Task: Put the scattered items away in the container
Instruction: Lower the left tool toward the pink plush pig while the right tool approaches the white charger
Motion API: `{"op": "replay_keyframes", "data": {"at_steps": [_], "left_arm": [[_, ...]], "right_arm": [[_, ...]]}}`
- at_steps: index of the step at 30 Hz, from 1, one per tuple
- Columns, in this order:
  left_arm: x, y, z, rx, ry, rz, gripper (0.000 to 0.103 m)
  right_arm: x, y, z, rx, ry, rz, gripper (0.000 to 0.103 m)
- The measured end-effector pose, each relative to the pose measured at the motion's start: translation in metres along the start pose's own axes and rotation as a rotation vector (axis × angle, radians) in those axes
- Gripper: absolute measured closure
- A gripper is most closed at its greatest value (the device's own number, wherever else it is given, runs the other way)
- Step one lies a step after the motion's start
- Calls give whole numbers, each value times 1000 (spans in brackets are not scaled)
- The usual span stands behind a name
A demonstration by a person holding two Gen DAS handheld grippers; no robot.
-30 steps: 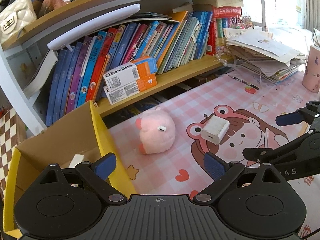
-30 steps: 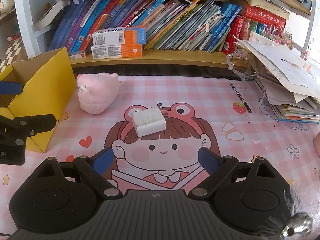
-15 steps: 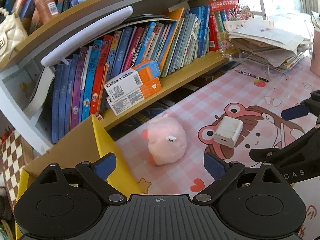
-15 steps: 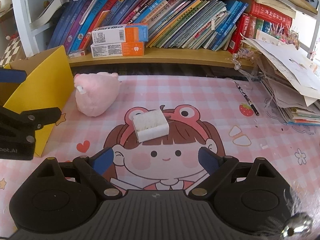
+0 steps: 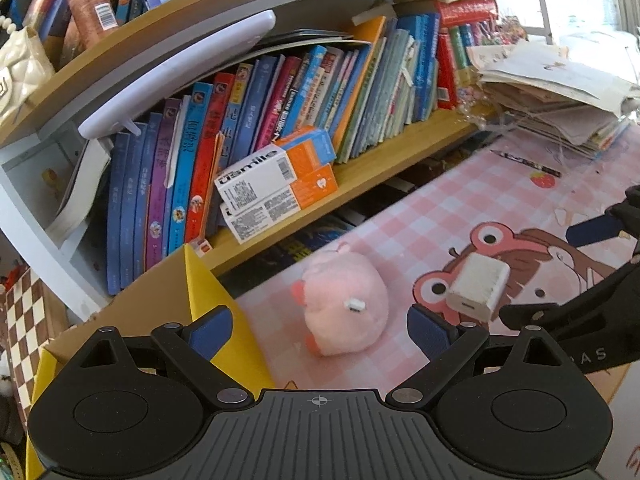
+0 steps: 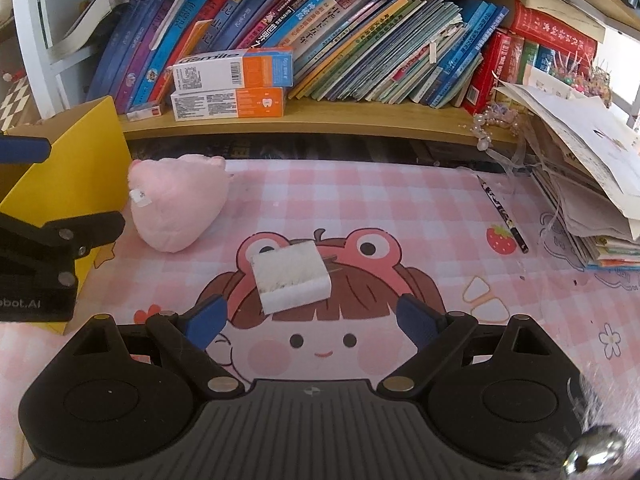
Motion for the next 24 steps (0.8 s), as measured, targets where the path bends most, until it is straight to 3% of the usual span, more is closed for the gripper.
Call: {"op": "replay_keyframes", "data": {"at_steps": [24], "left_arm": [[-35, -2, 3, 61, -14, -33, 9]], "right_arm": [[-36, -9, -3, 32, -48, -32, 13]]}}
Point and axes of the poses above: each gripper's, at about its wrist camera, not at the fingertips, and x roughly against the way its jaws point, z to its right, y to its underside, the point moved 4 cm from there along -x, roughly the way its jaws point, and after that the axes turned 4 degrees about z, right-handed, at the moved point
